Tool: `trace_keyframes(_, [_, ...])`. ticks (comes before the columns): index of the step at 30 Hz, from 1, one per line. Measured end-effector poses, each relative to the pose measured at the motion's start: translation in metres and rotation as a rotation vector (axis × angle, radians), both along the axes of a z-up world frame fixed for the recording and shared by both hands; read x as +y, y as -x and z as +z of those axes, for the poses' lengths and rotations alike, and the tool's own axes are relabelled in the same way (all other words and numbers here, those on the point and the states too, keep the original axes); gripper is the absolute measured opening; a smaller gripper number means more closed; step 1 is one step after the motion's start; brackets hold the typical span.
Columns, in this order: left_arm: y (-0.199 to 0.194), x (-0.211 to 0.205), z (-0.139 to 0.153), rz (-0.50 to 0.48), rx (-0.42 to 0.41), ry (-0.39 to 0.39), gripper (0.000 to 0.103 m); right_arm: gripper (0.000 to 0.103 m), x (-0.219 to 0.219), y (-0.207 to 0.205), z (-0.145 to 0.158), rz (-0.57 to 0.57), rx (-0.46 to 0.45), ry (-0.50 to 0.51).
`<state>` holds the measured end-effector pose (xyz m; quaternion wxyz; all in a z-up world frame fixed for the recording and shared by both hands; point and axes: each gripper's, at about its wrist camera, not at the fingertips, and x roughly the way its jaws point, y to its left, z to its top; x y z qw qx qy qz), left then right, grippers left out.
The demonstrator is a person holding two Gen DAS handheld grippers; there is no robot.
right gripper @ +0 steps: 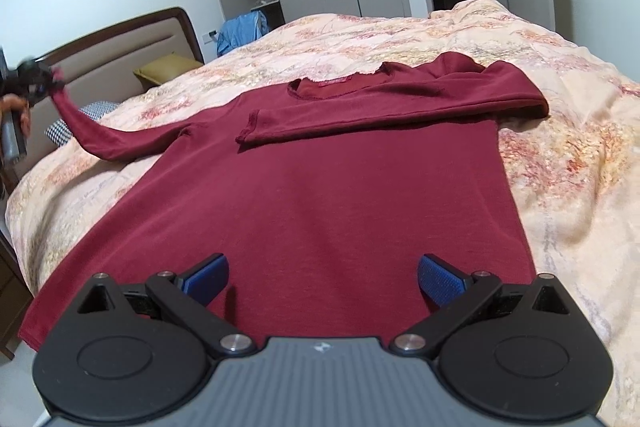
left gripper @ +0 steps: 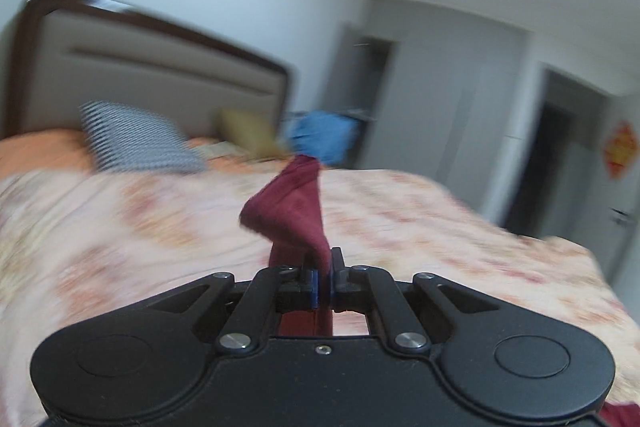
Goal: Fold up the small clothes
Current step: 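Lay the held sleeve across the shirt body with the left gripper, release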
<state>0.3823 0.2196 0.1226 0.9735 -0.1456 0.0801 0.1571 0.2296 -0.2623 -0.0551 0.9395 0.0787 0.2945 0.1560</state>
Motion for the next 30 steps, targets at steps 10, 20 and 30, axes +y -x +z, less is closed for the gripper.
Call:
trace_keyframes(10, [-0.026,-0.186,0.002,-0.446,0.09,-0.186,0.006,0.103,-0.03,0.017,0.012,-0.027,-0.076,0.05])
trace_keyframes(20, [-0.052,-0.289,-0.12,-0.656,0.368,-0.165,0.008,0.103,-0.084,0.039,0.009,-0.149,-0.048,0.046])
trace_keyframes(30, [-0.038,-0.281,-0.141,-0.721,0.431,-0.061,0.07,0.103,-0.106,0.042,-0.005,-0.186,-0.01,0.021])
